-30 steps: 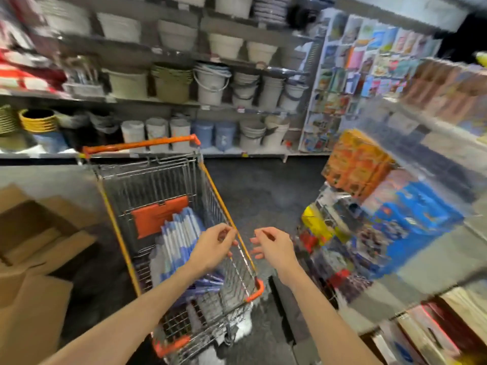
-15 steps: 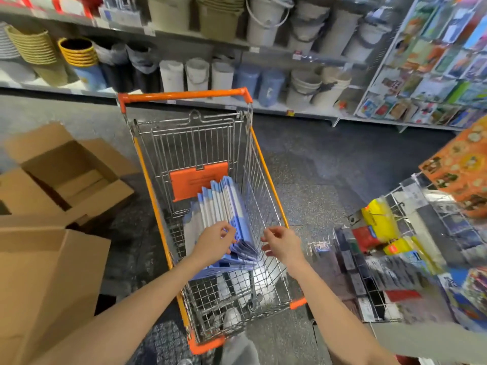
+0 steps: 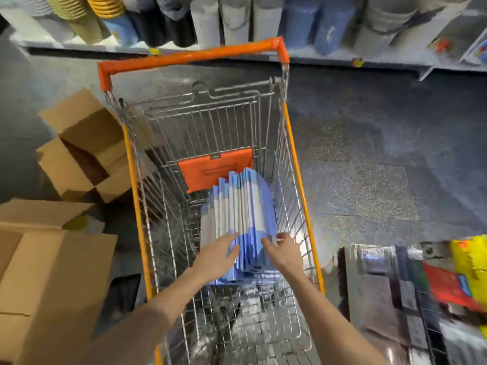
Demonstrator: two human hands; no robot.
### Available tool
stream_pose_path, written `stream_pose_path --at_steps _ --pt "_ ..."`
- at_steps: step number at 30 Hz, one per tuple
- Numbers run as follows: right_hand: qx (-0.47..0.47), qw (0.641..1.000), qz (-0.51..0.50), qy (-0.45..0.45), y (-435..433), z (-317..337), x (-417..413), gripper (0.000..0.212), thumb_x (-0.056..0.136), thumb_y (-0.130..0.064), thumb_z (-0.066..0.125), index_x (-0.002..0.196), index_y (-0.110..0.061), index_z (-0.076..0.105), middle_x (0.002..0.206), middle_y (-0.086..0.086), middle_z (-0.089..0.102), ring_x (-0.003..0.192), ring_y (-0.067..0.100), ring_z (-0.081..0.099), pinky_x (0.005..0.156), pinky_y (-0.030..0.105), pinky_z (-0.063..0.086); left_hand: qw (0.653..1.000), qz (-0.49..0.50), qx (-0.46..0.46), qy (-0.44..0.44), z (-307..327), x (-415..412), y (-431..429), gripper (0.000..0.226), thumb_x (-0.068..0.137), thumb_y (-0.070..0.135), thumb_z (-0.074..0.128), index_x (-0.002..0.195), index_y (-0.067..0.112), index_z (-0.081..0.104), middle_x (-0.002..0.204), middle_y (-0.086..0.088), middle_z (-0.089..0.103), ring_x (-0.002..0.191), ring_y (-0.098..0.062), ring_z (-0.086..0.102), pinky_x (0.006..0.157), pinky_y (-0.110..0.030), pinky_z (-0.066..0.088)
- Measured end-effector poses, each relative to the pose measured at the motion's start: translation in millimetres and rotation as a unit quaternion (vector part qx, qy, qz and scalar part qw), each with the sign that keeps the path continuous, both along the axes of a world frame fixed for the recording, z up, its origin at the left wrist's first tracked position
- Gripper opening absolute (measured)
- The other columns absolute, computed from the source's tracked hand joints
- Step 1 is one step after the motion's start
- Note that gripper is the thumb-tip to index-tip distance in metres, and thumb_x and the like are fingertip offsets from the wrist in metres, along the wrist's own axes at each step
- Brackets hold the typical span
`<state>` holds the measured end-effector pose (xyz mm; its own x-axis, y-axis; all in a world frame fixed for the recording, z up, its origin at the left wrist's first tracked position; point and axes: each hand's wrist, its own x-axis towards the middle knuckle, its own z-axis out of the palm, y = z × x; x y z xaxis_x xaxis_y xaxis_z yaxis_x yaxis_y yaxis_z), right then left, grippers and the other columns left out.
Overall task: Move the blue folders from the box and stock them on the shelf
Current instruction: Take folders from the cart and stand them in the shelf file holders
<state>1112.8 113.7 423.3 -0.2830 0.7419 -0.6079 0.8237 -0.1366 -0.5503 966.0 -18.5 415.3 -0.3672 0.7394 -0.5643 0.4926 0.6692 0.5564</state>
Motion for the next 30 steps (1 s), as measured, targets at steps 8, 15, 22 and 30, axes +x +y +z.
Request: stream_pose_path --at_steps 8,15,22,30 --pt "-0.04 0.999 0.012 0.015 20.6 -56.7 -37.4 0.085 0.078 -0.062 0.073 0.136 -0.008 0.045 0.096 0.001 0.057 0.088 0.021 0.059 0.086 0.038 0.054 0.991 -0.059 -0.112 -0.034 -55.8 -2.0 19.7 0.061 0.107 0.045 0.034 0.159 0.043 0.002 0.167 0.003 -0.017 0.155 -0.028 -0.011 0.122 -0.055 0.02" --pt "-0.086 0.995 0.0 0.059 30.9 -82.2 -30.7 0.079 0.075 -0.056 0.079 0.13 -0.01 0.049 0.114 0.002 0.061 0.103 0.02 0.061 0.09 0.033 0.05 0.99 -0.044 -0.125 -0.055 -71.7 7.7 13.1 0.063 0.106 0.048 0.034 0.155 0.05 -0.006 0.162 0.013 -0.029 0.155 -0.023 -0.01 0.124 -0.055 0.016" --pt "0.021 1.0 -0.014 0.017 23.3 -87.1 -20.3 0.067 0.08 -0.063 0.046 0.128 -0.016 0.049 0.108 0.012 0.069 0.095 0.028 0.069 0.08 0.044 0.06 0.988 -0.02 -0.126 -0.083 -65.3 6.2 18.5 0.063 0.107 0.043 0.036 0.157 0.047 -0.003 0.162 0.011 -0.028 0.154 -0.023 -0.011 0.126 -0.045 0.011" --pt "0.02 0.999 0.028 -0.014 24.5 -93.9 -11.9 0.048 0.101 -0.03 0.05 0.142 -0.008 0.039 0.116 0.021 0.066 0.101 0.037 0.068 0.082 0.05 0.059 0.988 0.033 -0.125 -0.078 -47.3 12.3 14.1 0.074 0.105 0.042 0.041 0.154 0.049 -0.015 0.162 0.004 -0.026 0.105 -0.005 0.069 0.11 -0.067 0.035"
